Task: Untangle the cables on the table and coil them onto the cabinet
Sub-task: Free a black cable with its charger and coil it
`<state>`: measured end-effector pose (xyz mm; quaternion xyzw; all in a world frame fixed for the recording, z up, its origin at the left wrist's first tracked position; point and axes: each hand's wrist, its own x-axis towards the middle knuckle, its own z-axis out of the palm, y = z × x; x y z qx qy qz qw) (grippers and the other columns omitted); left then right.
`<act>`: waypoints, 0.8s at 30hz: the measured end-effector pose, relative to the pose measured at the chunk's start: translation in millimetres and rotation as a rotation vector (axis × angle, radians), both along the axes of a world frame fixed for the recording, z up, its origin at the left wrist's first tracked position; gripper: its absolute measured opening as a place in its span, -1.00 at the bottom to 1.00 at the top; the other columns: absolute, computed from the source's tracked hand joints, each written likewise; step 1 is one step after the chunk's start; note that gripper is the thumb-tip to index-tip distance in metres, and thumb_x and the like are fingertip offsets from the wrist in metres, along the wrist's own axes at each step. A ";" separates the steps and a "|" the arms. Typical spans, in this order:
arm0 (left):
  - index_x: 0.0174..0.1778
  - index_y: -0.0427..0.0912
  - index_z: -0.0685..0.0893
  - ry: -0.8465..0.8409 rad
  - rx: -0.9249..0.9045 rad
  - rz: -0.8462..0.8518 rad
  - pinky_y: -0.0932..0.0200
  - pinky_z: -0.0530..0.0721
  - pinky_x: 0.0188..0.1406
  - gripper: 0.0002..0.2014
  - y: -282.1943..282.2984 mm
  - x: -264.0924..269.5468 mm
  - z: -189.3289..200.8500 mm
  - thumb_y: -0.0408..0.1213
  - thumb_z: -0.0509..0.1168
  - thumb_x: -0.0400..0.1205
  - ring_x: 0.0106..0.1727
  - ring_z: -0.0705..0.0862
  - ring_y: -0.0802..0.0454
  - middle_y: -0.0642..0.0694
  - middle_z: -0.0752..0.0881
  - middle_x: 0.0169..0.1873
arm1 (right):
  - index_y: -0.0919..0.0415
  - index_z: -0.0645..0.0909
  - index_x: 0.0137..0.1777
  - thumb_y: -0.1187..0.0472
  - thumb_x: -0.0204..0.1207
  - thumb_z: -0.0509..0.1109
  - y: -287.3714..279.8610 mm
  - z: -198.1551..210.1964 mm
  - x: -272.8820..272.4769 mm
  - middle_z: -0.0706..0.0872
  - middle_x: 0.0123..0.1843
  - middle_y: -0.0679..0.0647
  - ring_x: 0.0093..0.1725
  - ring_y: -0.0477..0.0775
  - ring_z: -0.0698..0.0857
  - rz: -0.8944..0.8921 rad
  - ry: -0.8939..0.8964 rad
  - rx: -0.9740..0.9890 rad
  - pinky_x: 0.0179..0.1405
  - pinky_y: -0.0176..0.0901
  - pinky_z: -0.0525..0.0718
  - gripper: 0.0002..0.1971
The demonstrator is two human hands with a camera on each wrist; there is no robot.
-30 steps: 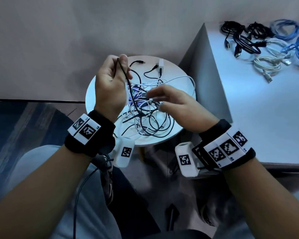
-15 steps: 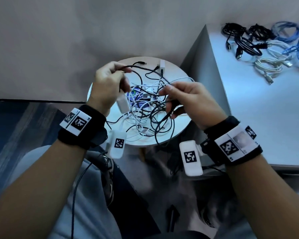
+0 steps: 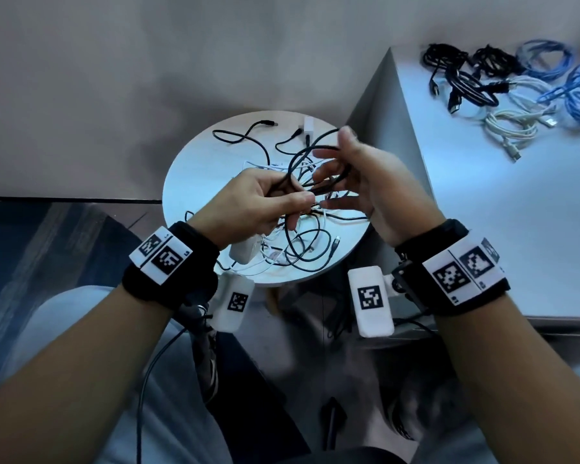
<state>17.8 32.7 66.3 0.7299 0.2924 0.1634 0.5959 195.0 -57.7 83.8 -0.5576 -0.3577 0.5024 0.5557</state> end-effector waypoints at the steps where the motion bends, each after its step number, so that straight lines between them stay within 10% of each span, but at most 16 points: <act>1: -0.16 -0.25 0.72 -0.006 0.007 0.000 0.23 0.33 -0.62 -0.81 0.6 -0.5 -0.1 -0.22 0.39 0.70 -0.58 0.39 0.05 -0.19 0.69 -0.45 | 0.27 0.67 0.20 -0.04 0.66 0.35 -1.2 -2.0 -1.2 0.75 -0.11 0.09 -0.11 0.07 0.76 0.067 -0.048 -0.001 0.00 0.01 0.73 -0.64; 5: -0.18 -0.17 0.80 -0.044 0.013 -0.033 0.21 0.37 -0.61 -0.71 1.5 -0.6 -0.1 -0.17 0.27 0.77 -0.60 0.43 -0.01 -0.23 0.71 -0.47 | 0.36 0.68 0.09 0.35 0.65 0.39 -1.8 -10.9 -9.0 0.77 -0.13 0.18 -0.16 0.05 0.77 0.120 -0.079 0.048 0.06 -0.03 0.74 -0.90; 10: -0.21 -0.36 0.75 -0.046 -0.039 -0.005 0.13 0.37 -0.62 -0.64 5.5 -0.5 -0.5 -0.24 0.21 0.79 -0.49 0.43 -0.29 -0.32 0.71 -0.48 | 0.31 0.67 -0.03 0.32 0.63 0.42 0.5 -9.4 -4.5 0.79 -0.13 0.26 -0.15 0.12 0.81 0.100 -0.109 0.034 -0.01 -0.01 0.74 -0.96; 17: -0.20 -0.49 0.70 -0.010 -0.022 0.003 0.19 0.35 -0.61 -0.65 8.0 -0.3 -0.6 -0.32 0.21 0.78 -0.58 0.43 -0.12 -0.26 0.70 -0.51 | 0.31 0.63 -0.18 0.18 0.70 0.38 4.0 -10.1 -9.4 0.64 -0.49 0.09 -0.51 0.09 0.70 -0.174 -0.156 0.011 -0.48 -0.13 0.69 -0.75; 24: -0.30 -0.36 0.61 -0.051 -0.111 0.072 0.09 0.38 -0.49 -0.65 11.8 -0.3 -3.2 -0.28 0.21 0.79 -0.61 0.28 0.07 -0.02 0.36 -0.64 | 0.30 0.64 0.13 0.41 0.61 0.34 -2.0 -6.5 6.6 0.78 -0.16 0.10 -0.26 0.05 0.77 0.124 0.109 0.103 -0.26 -0.22 0.75 -0.85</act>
